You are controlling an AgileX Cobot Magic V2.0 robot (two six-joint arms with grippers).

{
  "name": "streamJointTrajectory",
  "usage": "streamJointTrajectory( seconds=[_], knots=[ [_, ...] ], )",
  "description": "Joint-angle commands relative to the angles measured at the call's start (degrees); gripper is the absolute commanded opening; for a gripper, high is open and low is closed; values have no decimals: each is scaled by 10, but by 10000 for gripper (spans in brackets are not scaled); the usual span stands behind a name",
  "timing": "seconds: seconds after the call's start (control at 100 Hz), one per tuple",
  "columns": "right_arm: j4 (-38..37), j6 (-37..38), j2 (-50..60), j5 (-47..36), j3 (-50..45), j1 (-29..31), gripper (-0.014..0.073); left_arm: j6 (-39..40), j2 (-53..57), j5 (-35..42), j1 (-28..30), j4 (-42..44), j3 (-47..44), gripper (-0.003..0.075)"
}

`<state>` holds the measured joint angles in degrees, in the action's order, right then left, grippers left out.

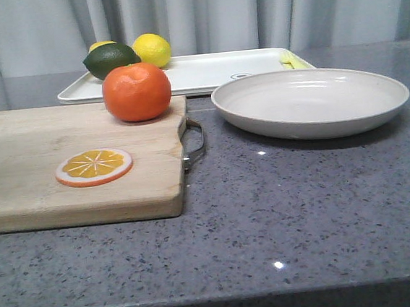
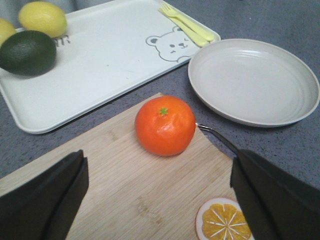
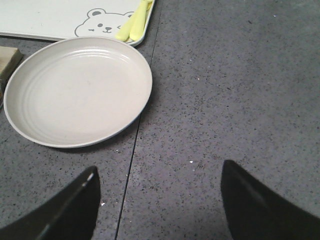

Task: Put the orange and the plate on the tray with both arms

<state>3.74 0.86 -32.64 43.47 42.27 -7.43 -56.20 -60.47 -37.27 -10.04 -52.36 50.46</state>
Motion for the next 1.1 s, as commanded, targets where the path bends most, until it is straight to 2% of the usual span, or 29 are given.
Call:
streamJointTrajectory(
  seconds=[0.0, 0.12, 0.39, 0.62, 1.09],
  knots=[
    [-1, 1, -6, -35, 20, 0, 517, -15, -29, 37, -34, -32, 38, 568],
    [-1, 1, -6, -35, 20, 0, 517, -15, -76, 94, -84, -16, 62, 568],
    [-1, 1, -6, -35, 20, 0, 517, -15, -183, 143, -150, -11, 124, 568],
    [-1, 1, -6, -30, 20, 0, 517, -15, -244, 153, -156, -11, 155, 568],
    [-1, 1, -6, -29, 20, 0, 517, -14, -286, 188, -156, -4, 155, 568]
  ],
)
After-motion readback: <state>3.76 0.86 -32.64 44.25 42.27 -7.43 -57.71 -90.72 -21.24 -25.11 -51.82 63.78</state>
